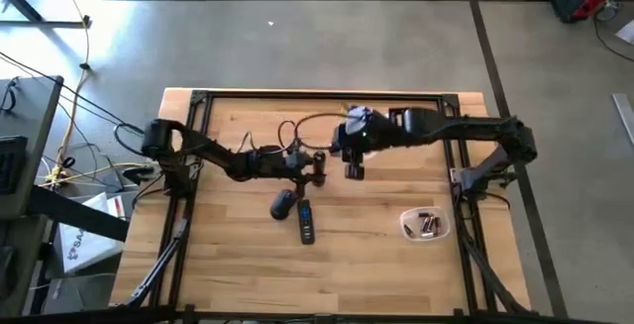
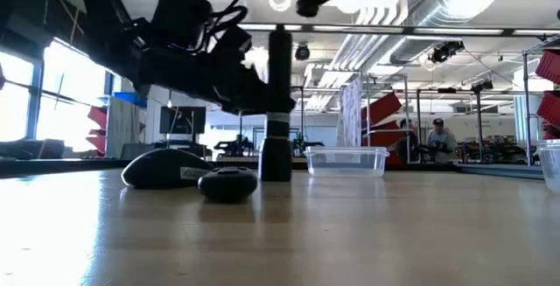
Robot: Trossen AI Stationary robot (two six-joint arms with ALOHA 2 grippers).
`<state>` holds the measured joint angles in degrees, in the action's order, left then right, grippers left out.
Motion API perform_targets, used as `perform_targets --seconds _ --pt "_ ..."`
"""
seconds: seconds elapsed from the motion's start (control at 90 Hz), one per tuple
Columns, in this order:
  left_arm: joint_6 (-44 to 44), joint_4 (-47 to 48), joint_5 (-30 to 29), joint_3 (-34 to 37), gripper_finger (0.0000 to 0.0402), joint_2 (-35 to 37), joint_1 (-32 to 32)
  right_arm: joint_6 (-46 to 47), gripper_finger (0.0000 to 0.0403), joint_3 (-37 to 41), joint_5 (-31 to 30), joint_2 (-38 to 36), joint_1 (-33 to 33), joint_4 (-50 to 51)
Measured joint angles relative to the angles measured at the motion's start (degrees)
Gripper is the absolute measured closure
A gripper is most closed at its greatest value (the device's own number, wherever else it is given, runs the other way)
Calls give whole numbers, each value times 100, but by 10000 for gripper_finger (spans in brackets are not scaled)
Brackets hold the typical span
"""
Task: Insert battery
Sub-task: Close the flashlight using its cover
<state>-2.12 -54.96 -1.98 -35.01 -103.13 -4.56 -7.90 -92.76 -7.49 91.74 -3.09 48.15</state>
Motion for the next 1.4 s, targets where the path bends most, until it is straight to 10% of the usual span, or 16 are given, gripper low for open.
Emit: perform_targets --seconds 0.467,1.4 --pt "115 72 -11 -1113 270 -876 243 -81 284 -115 1162 139 -15 407" --pt "147 225 -21 -1175 270 -892 252 -439 285 377 276 -81 177 287"
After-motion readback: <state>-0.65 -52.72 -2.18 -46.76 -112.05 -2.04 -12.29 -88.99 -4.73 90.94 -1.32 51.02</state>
